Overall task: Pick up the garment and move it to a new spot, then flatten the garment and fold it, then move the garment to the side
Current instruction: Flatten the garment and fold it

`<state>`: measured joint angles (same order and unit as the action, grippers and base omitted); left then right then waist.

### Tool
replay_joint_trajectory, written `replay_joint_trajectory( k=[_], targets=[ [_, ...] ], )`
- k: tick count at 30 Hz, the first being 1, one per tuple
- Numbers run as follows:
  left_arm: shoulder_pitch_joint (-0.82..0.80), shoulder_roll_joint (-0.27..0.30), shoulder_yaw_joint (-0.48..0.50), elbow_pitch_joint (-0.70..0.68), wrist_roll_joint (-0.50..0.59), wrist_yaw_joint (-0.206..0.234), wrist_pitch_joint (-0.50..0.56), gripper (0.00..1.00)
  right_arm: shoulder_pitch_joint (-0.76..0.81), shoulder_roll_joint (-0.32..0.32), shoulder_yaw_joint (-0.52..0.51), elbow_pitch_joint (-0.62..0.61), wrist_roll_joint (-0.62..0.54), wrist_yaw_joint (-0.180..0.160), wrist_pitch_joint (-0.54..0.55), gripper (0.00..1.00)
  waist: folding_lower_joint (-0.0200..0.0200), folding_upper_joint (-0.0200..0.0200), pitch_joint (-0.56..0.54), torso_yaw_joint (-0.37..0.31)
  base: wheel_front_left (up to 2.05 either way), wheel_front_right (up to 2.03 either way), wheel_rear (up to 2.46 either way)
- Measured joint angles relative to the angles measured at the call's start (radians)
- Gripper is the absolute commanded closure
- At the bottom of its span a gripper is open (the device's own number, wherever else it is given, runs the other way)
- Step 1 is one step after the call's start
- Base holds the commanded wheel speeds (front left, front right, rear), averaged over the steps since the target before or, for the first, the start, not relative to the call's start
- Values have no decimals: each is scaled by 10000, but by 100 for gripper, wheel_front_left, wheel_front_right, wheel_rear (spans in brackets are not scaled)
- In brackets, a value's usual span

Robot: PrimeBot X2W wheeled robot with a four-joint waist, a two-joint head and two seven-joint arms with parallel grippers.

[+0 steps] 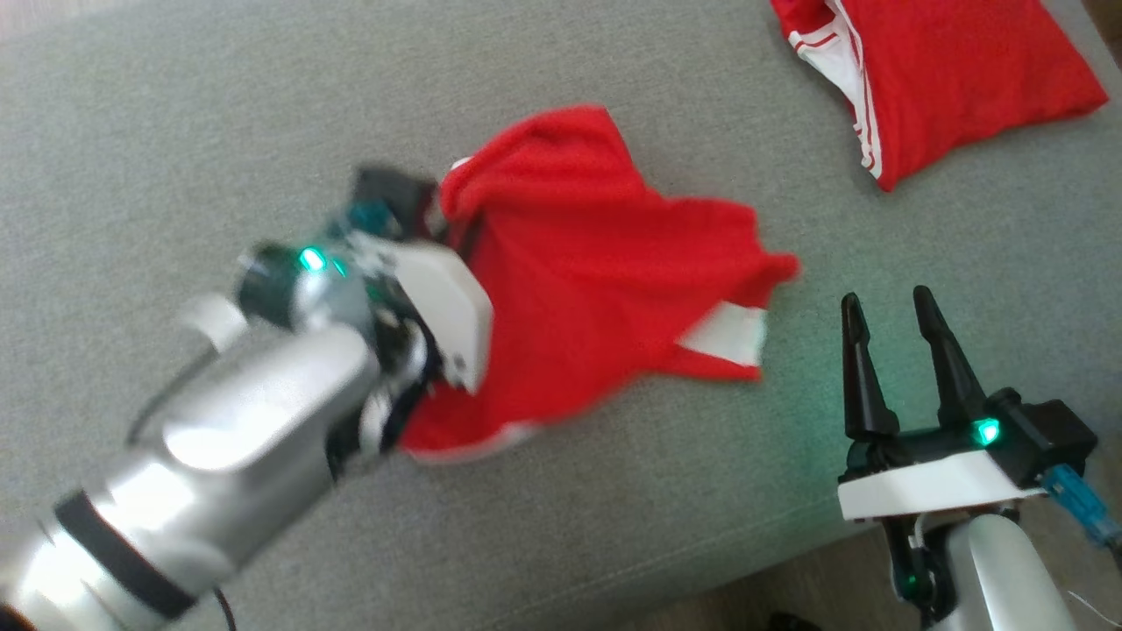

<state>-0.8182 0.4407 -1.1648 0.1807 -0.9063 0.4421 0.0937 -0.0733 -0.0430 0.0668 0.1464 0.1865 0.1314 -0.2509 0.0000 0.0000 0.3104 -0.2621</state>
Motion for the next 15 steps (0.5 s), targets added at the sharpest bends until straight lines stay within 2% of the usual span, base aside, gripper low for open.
replay_joint_trajectory(
  k=[4, 5, 6, 7, 8, 15],
  targets=[
    [-769, -23, 255, 903, 46, -23, -31, 100, -8, 0, 25, 52, -2, 0, 0, 0, 0, 0, 51, 43, 0, 0, 0],
    [-884, -69, 301, 1220, 44, -48, -29, 85, -18, 0, 33, 77, -2, 0, 0, 0, 0, 0, 56, 41, 0, 0, 0],
    [-936, -134, 353, 1580, 38, -125, -29, 58, -34, 0, 40, 102, -2, 0, 0, 0, 0, 0, 60, 36, 0, 0, 0],
    [-931, -228, 401, 1944, 10, -203, -50, 25, -52, 0, 50, 115, -4, 0, 0, 0, 0, 0, 66, 28, 0, 0, 0],
    [-878, -435, 437, 2713, -105, -397, -293, 0, -137, 0, 109, 159, -6, 0, 0, 0, 0, 0, 69, -10, 0, 0, 0],
    [-776, -1089, 920, 4614, -230, -905, -2019, 0, -275, 0, 192, 230, -21, 0, 0, 0, 0, 0, -6, -108, 0, 0, 0]
  ],
)
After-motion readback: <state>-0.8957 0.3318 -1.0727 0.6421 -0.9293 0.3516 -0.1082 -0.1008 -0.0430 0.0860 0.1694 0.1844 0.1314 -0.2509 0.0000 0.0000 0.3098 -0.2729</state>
